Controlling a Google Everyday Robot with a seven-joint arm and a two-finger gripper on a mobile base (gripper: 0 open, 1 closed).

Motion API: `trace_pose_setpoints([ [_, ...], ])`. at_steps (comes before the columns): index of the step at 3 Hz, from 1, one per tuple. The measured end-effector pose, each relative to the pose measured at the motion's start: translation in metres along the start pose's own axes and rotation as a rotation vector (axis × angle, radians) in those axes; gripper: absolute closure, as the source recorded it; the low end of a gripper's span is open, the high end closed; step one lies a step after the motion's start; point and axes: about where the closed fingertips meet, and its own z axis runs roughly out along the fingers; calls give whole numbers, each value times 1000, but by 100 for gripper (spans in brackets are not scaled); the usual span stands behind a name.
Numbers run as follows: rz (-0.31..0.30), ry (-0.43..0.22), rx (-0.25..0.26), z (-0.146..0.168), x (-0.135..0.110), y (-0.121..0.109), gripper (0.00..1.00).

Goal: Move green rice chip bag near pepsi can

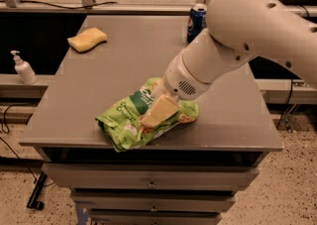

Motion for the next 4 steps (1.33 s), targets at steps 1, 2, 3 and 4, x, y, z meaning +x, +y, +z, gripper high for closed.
trace_pose_setpoints([
  [1,0,0,1,-2,-1,0,100],
  [2,0,0,1,-2,-1,0,100],
  [3,1,0,1,-3,-2,0,100],
  [4,1,0,1,-4,-2,0,100],
])
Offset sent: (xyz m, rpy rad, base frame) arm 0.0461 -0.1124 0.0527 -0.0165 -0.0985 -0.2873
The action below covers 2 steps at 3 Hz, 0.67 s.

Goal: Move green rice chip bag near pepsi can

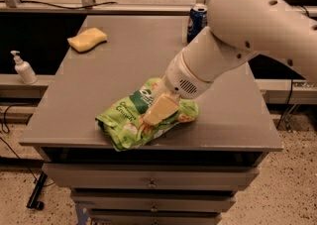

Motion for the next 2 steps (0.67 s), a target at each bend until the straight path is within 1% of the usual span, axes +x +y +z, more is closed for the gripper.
trace_pose_setpoints([
  [2,0,0,0,-1,-1,0,100],
])
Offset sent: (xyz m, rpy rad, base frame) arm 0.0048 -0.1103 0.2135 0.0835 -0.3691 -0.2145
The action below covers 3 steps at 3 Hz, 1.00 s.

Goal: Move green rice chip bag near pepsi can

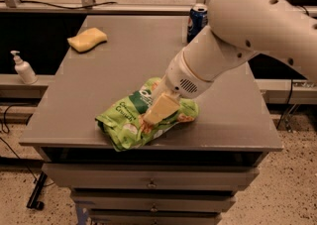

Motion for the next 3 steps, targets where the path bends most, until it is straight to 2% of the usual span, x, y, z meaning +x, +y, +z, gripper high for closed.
trace_pose_setpoints([
  [3,0,0,0,-1,-1,0,100],
])
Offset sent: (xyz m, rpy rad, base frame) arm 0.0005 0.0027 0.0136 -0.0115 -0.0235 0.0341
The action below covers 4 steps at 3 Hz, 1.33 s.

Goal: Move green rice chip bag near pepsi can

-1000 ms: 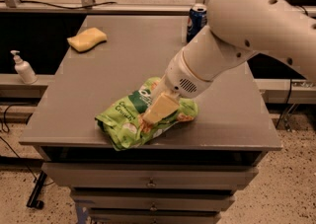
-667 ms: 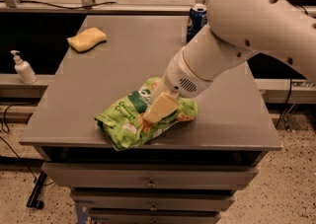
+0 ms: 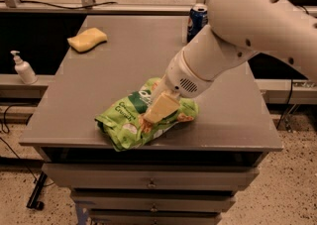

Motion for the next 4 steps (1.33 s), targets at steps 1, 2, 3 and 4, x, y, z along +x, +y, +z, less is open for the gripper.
trace_pose_setpoints([
  [1,0,0,0,-1,0,0,82],
  [2,0,0,0,-2,-1,0,59],
  [3,0,0,0,-3,-2,0,37],
  [4,0,0,0,-3,-2,0,13],
])
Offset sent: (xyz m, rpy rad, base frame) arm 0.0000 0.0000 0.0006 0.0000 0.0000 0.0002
